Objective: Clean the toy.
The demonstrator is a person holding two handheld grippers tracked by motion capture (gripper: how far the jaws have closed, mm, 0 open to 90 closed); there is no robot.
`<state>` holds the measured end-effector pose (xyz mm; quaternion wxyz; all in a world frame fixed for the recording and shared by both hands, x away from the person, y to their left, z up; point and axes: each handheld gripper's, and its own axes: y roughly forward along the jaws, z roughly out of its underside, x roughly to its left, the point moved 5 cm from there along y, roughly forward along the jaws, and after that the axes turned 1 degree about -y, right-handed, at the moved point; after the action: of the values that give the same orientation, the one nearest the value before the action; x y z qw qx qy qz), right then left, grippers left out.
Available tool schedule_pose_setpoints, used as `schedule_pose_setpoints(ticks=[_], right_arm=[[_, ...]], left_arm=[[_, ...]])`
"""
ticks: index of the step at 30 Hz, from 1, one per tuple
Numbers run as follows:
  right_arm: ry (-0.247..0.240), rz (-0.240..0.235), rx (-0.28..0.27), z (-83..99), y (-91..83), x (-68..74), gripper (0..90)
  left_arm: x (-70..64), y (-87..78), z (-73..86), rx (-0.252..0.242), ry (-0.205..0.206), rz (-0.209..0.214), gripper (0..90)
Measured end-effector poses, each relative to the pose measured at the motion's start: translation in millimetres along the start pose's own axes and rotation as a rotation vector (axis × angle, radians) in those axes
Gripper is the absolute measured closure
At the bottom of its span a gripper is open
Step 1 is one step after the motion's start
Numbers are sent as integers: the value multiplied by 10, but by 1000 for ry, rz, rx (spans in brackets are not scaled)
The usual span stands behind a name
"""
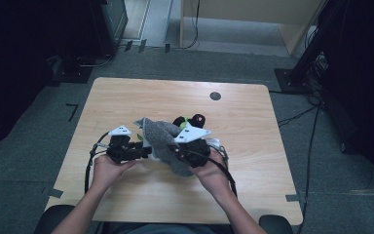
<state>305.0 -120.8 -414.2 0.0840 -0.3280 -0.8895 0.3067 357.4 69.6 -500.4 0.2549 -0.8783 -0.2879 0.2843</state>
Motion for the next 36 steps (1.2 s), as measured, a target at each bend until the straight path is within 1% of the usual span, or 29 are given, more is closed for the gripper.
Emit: schedule_pose_setpoints(ticks=[4, 5, 6, 7, 9, 11, 15, 17, 19, 21, 22, 26, 28, 29, 30, 32, 34, 36], right_arm=[[-17, 20, 81, 117, 335, 80, 853], [-30, 32, 99, 156, 402, 92, 852], [-33, 37, 112, 189, 445, 98, 853], [-34, 36, 125, 236, 501, 98, 853], [-18, 8, 136, 342, 582, 114, 853], [-22, 1, 144, 409, 608, 137, 853], [-68, 21, 180, 514, 638, 185, 853], [-88, 21, 212, 585, 670, 193, 853], [-84, 11, 264, 678, 703, 200, 853], [-91, 15, 303, 771, 710, 193, 853], [-90, 14, 313, 800, 707, 185, 853], [-51, 3, 338, 877, 613, 128, 853], [-47, 5, 342, 901, 548, 106, 852], [-47, 5, 342, 901, 548, 106, 852], [-46, 12, 351, 936, 475, 85, 853], [-38, 17, 353, 966, 391, 61, 852], [-34, 23, 346, 984, 313, 25, 853], [-18, 30, 336, 1000, 214, -23, 852]], left_arm=[[2, -1, 2, -1, 0, 1, 577], [4, -1, 3, -1, -1, 2, 577], [5, -2, 4, 0, 0, 2, 577], [4, -2, 4, 1, 0, 1, 578], [3, -1, 7, 3, 5, -1, 578], [2, 1, 10, 6, 12, -4, 579], [7, 1, 9, 7, 12, -4, 579], [8, 1, 10, 7, 10, -4, 580], [9, 0, 10, 6, 10, -3, 580], [11, -1, 9, 6, 10, -2, 580], [11, -1, 10, 6, 10, -2, 580], [12, -1, 8, 4, 10, -3, 581], [11, -1, 8, 5, 10, -5, 582], [11, -1, 8, 5, 10, -5, 582], [8, -1, 8, 5, 15, -8, 582], [6, 1, 7, 4, 15, -10, 582], [6, 1, 7, 4, 15, -10, 583], [6, 1, 6, 4, 14, -11, 583]])
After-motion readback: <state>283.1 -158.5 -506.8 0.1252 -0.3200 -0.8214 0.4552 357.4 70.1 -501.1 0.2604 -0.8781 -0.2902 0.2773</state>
